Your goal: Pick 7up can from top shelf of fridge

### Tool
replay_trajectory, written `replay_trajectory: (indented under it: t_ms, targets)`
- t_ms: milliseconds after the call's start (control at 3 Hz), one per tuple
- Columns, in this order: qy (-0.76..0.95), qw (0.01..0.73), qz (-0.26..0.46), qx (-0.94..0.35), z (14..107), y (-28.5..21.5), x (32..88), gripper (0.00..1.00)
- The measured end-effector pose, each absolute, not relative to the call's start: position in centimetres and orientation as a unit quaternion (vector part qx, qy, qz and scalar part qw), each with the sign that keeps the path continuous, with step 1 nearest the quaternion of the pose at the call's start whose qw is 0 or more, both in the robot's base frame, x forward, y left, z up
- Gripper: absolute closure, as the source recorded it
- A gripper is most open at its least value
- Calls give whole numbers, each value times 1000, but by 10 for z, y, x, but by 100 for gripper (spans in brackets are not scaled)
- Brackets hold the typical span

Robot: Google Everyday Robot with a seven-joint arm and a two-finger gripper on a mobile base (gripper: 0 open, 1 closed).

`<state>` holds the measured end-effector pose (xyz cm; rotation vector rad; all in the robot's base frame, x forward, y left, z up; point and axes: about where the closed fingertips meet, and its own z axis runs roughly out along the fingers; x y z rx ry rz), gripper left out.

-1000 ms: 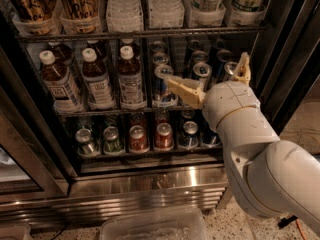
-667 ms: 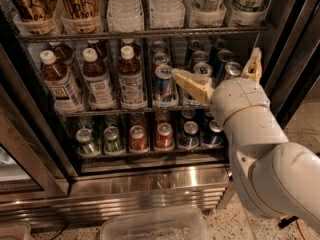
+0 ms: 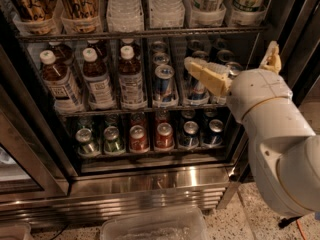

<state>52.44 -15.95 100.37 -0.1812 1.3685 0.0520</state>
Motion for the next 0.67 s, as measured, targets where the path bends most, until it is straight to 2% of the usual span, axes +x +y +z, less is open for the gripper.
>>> replay_trajectory:
  t_ms: [667]
  targets:
    - [633,765,80,-89,1005,-169,531,0]
